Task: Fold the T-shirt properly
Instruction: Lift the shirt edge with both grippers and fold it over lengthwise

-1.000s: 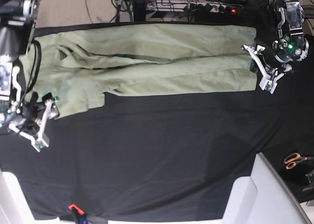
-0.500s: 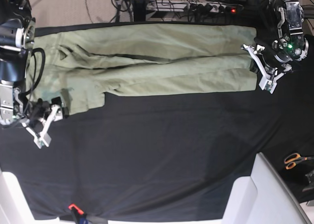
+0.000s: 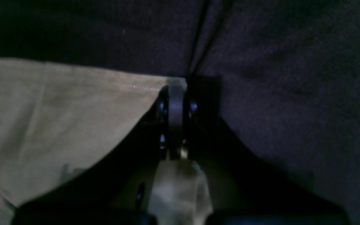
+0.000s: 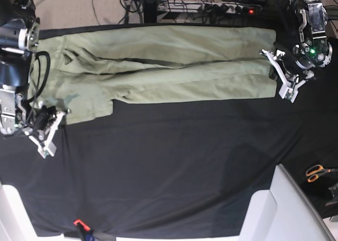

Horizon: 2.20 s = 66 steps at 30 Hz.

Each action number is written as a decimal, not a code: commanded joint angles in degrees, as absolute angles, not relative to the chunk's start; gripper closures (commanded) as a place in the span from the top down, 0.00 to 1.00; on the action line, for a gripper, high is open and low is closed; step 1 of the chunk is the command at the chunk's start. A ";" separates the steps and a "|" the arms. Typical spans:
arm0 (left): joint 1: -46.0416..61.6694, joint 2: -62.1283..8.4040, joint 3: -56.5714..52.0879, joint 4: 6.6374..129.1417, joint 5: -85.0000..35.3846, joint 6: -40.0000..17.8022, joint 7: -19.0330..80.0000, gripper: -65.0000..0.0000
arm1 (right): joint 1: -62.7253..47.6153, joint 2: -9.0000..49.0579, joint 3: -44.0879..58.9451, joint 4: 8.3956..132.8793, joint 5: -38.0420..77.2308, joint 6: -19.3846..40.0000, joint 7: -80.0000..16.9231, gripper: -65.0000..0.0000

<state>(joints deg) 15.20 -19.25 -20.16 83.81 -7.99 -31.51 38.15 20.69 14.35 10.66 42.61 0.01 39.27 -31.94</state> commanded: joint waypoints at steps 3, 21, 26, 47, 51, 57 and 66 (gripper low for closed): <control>14.81 -20.26 -20.53 84.53 -8.66 -31.43 37.41 0.00 | 18.86 14.20 10.95 52.97 0.40 40.00 -36.88 0.00; 14.81 -20.26 -20.53 84.88 -8.40 -31.43 37.41 0.00 | -1.80 8.57 13.76 101.23 0.40 40.00 -65.54 0.00; 14.81 -20.35 -20.53 84.88 -8.40 -31.43 37.32 0.00 | -8.57 8.57 13.85 109.49 0.40 40.00 -68.35 0.00; 14.81 -20.53 -20.53 84.70 -8.31 -31.43 37.32 0.00 | -22.81 2.15 16.40 114.42 0.31 40.00 -65.01 0.00; 14.81 -20.44 -20.53 84.88 -8.31 -31.43 37.32 0.00 | -19.47 2.33 16.40 113.80 0.22 40.00 -65.45 0.00; 14.81 -20.44 -20.53 84.97 -8.31 -31.43 37.32 0.00 | -16.57 2.59 16.75 113.19 0.13 40.00 -65.45 0.00; 15.16 -20.35 -20.44 85.05 -8.31 -31.43 37.32 0.00 | -12.35 2.51 16.66 105.36 0.13 40.00 -64.22 0.00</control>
